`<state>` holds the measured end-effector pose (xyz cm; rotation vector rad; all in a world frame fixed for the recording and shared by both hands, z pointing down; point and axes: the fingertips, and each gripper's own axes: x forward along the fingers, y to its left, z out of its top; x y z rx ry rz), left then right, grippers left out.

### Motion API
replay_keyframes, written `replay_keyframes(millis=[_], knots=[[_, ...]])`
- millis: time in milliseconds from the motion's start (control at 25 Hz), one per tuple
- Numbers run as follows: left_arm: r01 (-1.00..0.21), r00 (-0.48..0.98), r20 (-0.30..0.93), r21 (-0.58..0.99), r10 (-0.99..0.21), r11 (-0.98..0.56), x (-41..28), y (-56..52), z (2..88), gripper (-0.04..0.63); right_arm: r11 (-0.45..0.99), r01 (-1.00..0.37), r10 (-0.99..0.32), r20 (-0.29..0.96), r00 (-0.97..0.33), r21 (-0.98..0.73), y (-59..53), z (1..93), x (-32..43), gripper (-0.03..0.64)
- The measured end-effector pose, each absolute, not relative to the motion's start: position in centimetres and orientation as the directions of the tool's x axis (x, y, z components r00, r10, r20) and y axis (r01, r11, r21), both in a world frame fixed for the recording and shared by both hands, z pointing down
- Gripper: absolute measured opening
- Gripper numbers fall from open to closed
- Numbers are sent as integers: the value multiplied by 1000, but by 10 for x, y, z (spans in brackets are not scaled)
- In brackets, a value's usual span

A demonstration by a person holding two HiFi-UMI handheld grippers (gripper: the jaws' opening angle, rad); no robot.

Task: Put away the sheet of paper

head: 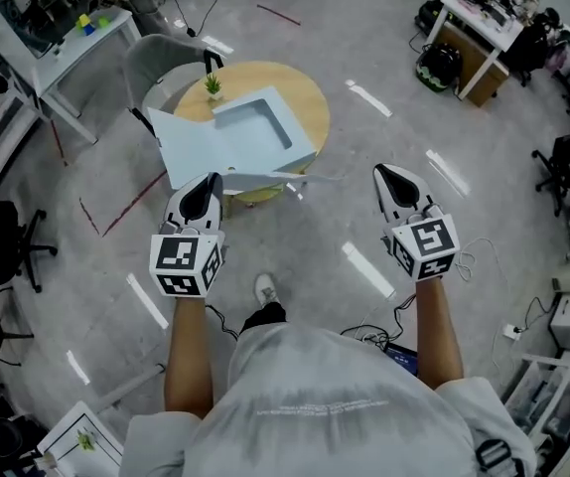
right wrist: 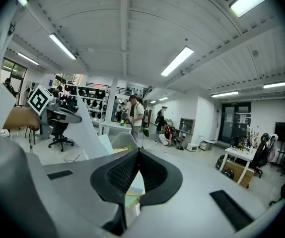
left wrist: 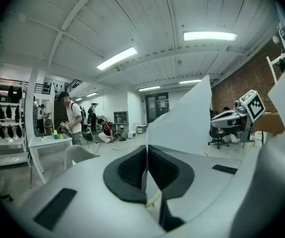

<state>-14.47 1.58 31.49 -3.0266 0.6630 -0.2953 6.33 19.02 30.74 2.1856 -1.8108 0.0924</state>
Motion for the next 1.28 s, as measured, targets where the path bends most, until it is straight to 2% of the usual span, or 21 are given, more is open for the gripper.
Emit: replay_keyframes(millis=[280, 560, 800, 960, 1280], knots=[[-356, 915, 194, -21, -353, -934, -116, -63, 318, 17, -179, -961, -930, 283, 235, 212, 115, 313, 70, 28], [-266, 954, 178, 121, -243, -956, -74, -100, 323, 17, -246, -943, -901, 307, 308, 222, 84, 313, 98, 28], [-276, 952, 186, 183, -243, -943, -41, -122, 338, 17, -234, -944, -889, 341, 304, 232, 65, 320, 126, 28], [-345, 928, 216, 197, -303, -918, -34, -138, 352, 17, -138, -969, -916, 346, 204, 206, 28, 329, 149, 28], [-564, 816, 264, 168, -515, -809, -11, -194, 374, 17, 155, -968, -934, 348, -78, 199, -87, 356, 207, 28]])
